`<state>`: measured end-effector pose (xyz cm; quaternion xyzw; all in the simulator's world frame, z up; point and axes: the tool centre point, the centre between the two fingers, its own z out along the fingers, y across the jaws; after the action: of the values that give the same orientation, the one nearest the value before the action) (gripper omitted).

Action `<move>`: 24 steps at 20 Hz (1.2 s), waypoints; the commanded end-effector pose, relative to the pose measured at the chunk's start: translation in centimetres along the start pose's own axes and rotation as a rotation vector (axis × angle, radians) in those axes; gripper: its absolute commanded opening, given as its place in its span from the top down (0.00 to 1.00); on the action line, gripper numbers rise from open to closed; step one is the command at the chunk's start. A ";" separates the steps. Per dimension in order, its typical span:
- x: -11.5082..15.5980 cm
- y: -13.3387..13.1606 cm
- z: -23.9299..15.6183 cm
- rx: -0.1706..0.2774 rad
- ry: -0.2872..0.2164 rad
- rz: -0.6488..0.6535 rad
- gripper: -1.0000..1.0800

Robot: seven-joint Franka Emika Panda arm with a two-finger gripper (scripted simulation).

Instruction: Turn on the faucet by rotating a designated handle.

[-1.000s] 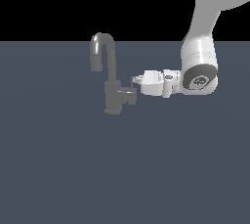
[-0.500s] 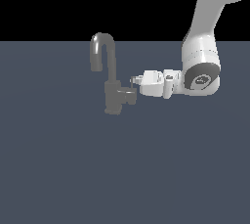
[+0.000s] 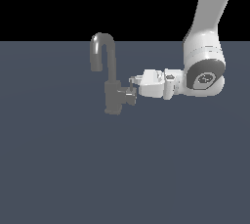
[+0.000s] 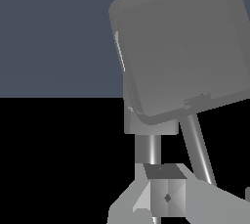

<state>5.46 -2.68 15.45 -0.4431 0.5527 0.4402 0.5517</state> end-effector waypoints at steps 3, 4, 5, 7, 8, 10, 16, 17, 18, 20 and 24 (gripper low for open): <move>-0.3 0.5 0.0 -0.001 -0.001 -0.002 1.00; -0.1 0.8 0.0 -0.002 -0.001 -0.002 1.00; 0.1 1.2 0.0 -0.002 -0.001 -0.001 1.00; 0.5 2.0 0.0 -0.003 -0.002 0.000 1.00; 0.7 2.4 0.0 -0.004 -0.002 0.001 1.00; 1.1 3.2 0.0 -0.004 -0.002 0.002 1.00; 2.4 5.6 0.0 -0.007 -0.003 0.007 1.00; 2.6 6.0 0.0 -0.008 -0.004 0.008 1.00; 2.6 6.0 0.0 -0.008 -0.004 0.008 1.00; 1.6 4.8 0.0 -0.002 -0.005 -0.025 1.00; 4.3 5.9 0.0 -0.005 -0.004 -0.011 1.00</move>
<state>0.89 -1.54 13.74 -0.4553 0.5376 0.4316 0.5634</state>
